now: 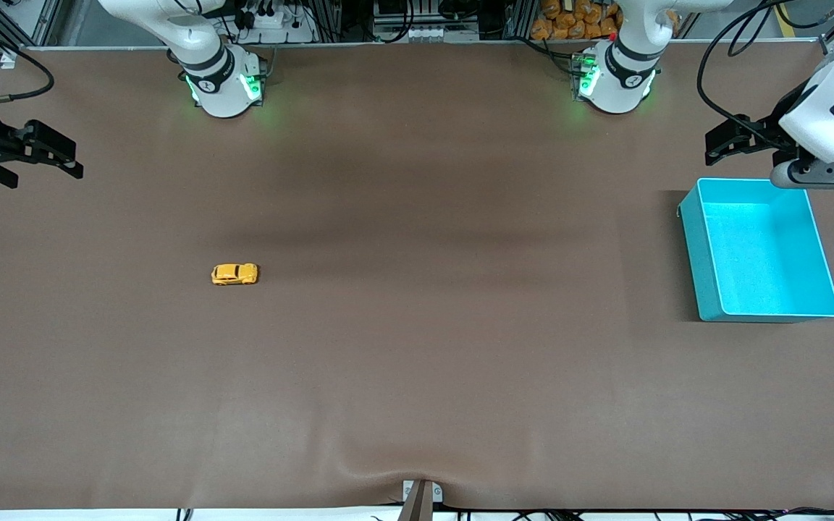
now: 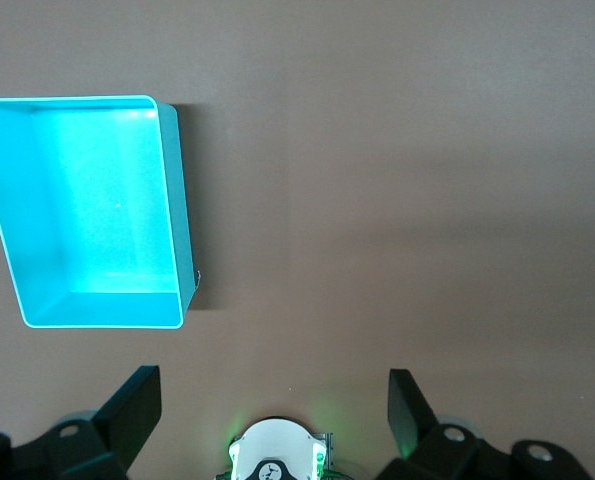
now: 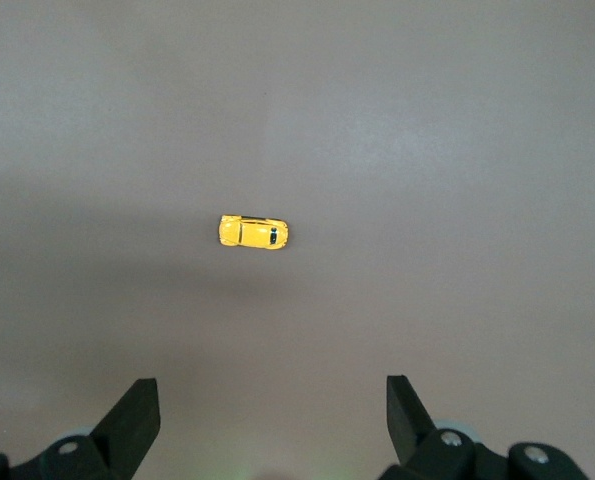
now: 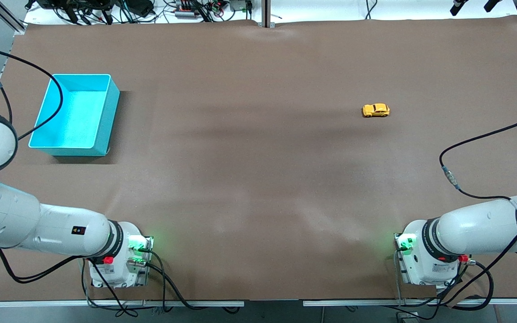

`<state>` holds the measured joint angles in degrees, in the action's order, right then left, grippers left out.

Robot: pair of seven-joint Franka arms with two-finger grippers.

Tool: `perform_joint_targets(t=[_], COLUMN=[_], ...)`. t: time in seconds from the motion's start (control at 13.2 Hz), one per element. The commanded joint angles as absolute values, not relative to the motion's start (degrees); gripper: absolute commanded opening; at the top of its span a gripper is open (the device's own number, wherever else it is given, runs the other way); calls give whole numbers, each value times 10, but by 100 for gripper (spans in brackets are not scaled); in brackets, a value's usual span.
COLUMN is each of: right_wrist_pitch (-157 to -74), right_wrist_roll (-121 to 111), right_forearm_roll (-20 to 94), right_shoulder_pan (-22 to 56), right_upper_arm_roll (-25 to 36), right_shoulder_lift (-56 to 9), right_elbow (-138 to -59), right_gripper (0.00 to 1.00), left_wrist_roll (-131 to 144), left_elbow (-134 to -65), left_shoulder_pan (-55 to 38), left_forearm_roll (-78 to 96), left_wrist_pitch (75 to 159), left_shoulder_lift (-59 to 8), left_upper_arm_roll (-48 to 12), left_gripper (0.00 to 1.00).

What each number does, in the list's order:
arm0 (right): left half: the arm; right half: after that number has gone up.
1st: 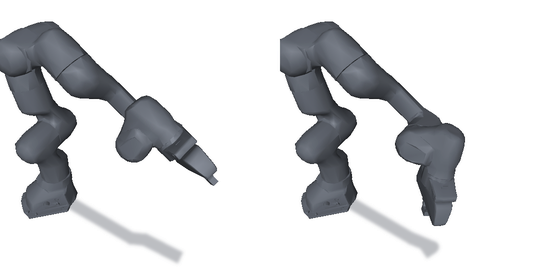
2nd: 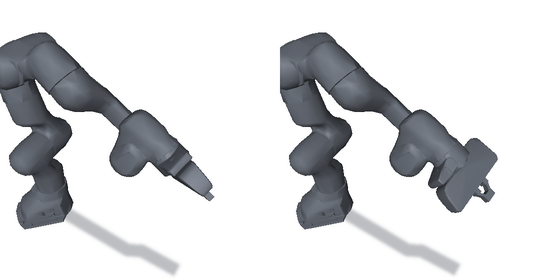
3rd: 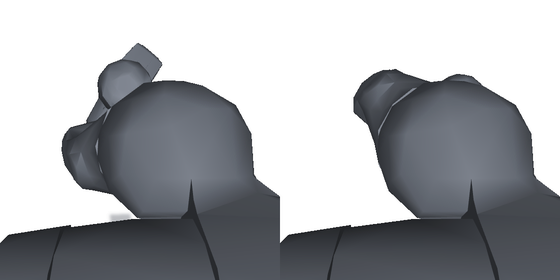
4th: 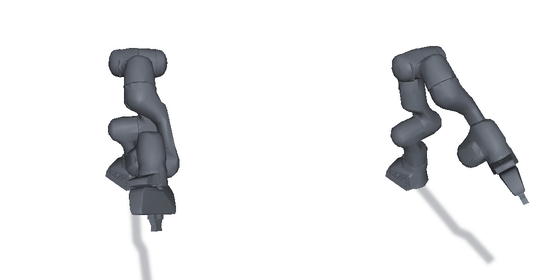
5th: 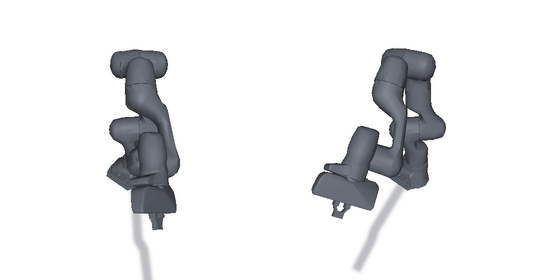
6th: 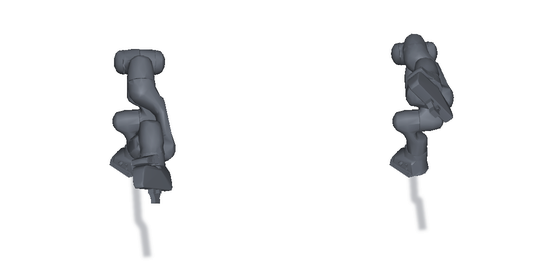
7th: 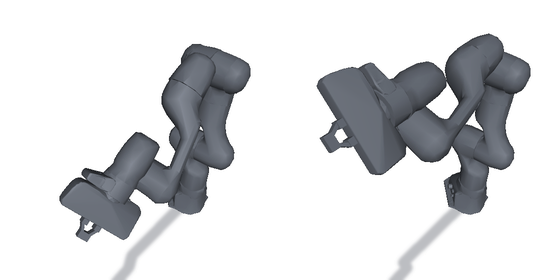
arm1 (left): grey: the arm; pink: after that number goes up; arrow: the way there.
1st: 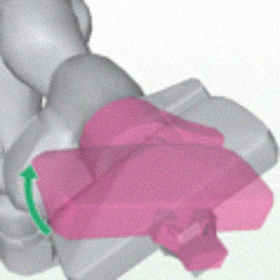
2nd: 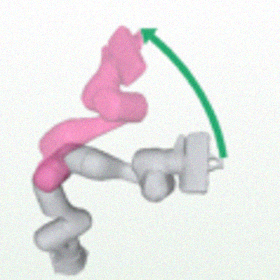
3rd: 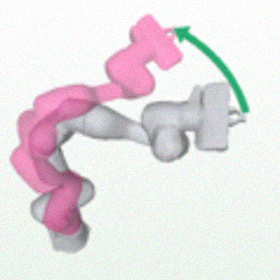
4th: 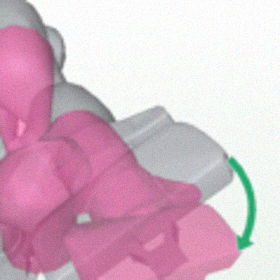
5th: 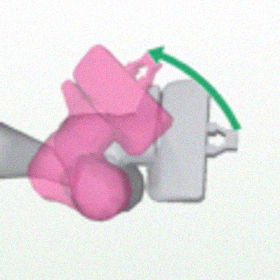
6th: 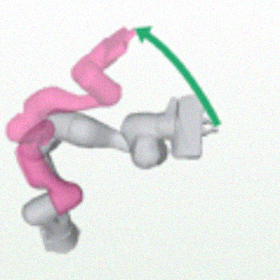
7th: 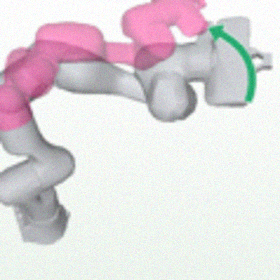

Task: Wind and store yellow beetle car
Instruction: 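Reach the right gripper down over the yellow beetle car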

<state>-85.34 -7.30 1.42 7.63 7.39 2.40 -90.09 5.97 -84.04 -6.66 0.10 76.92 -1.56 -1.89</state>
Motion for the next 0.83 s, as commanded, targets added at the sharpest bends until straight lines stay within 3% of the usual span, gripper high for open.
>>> perform_joint_targets(t=[0.0,0.53,0.76], right_wrist_pitch=[-864,-871,-913], right_wrist_roll=[-64,-82,-139], right_forearm_roll=[5,6,10], right_shoulder_pan=[83,91,92], right_upper_arm_roll=[76,69,38], right_shoulder_lift=[30,25,20], right_elbow=[-915,-925,-991], right_gripper=[100,100,100], left_wrist_roll=[49,47,47], left_elbow=[-838,-837,-834], left_shoulder_pan=[-69,-69,-69], left_forearm_roll=[2,4,4], left_wrist_pitch=[760,762,772], left_shoulder_lift=[-7,-8,-8], left_upper_arm_roll=[-15,-15,-15], left_gripper=[100,100,100])
